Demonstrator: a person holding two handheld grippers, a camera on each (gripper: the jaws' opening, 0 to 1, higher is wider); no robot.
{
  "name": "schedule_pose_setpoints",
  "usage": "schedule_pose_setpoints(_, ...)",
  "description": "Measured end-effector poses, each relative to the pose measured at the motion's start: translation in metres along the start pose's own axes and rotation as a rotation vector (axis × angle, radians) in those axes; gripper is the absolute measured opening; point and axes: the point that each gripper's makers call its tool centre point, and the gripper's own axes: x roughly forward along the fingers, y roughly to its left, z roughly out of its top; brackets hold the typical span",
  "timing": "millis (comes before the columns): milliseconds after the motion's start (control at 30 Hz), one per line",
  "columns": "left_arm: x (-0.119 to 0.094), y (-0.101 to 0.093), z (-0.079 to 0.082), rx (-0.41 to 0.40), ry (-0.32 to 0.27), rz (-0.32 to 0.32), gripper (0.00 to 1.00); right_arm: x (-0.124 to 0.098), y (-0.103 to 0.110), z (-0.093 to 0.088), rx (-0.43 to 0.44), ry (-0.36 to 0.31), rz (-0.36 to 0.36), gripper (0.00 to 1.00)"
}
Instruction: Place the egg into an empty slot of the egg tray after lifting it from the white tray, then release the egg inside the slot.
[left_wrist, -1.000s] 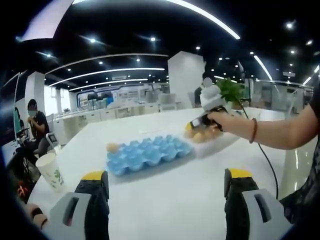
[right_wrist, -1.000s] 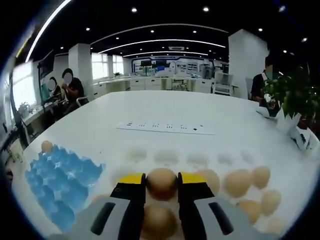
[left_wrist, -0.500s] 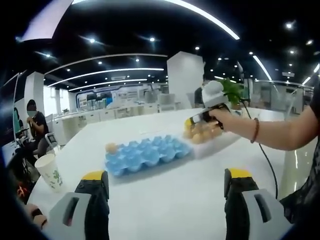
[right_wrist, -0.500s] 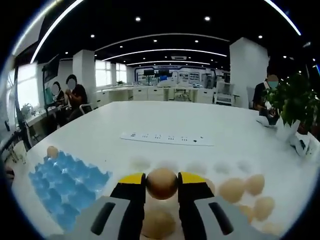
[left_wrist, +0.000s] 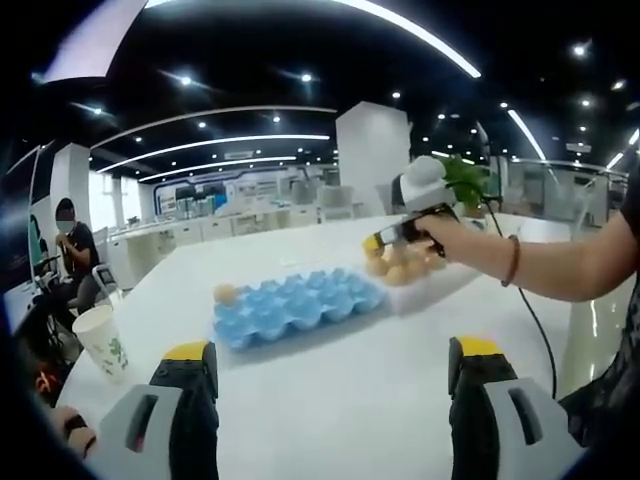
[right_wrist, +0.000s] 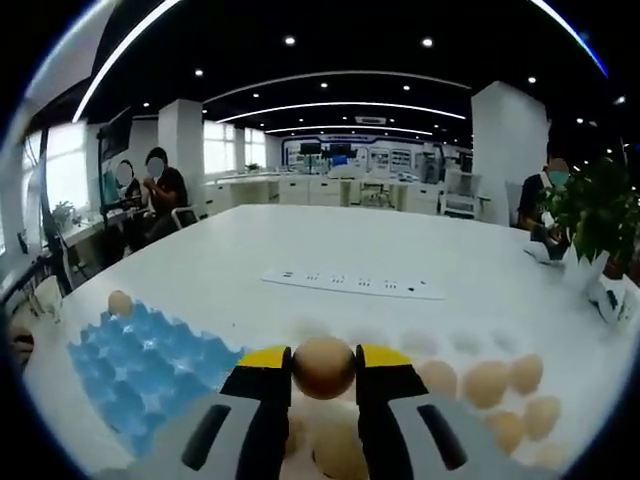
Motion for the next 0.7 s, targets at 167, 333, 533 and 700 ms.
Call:
schedule_pose_setpoints(167, -0.001, 0.001, 0.000, 0.001, 0.000, 0.002, 0.98, 0.000, 0.011, 0.003, -0.007, -0.005, 0.023, 0.25)
schedule_pose_setpoints(333, -0.002, 0.001, 0.000, 0.001, -0.001, 0.004, 0.98, 0.001, 0.025, 0.005, -0.016, -0.007, 0.049, 0.25)
schedule_pose_setpoints(533, -0.003, 0.001, 0.000, 0.005, 0.001, 0.005, 0.98, 0.003, 0.042, 0.006, -0.024, -0.005, 0.080, 0.25)
schedule_pose_setpoints(700, -0.004, 0.003, 0.000, 0.005, 0.000, 0.008, 0.98, 0.003, 0.060, 0.008, -0.035, -0.003, 0.116, 0.25)
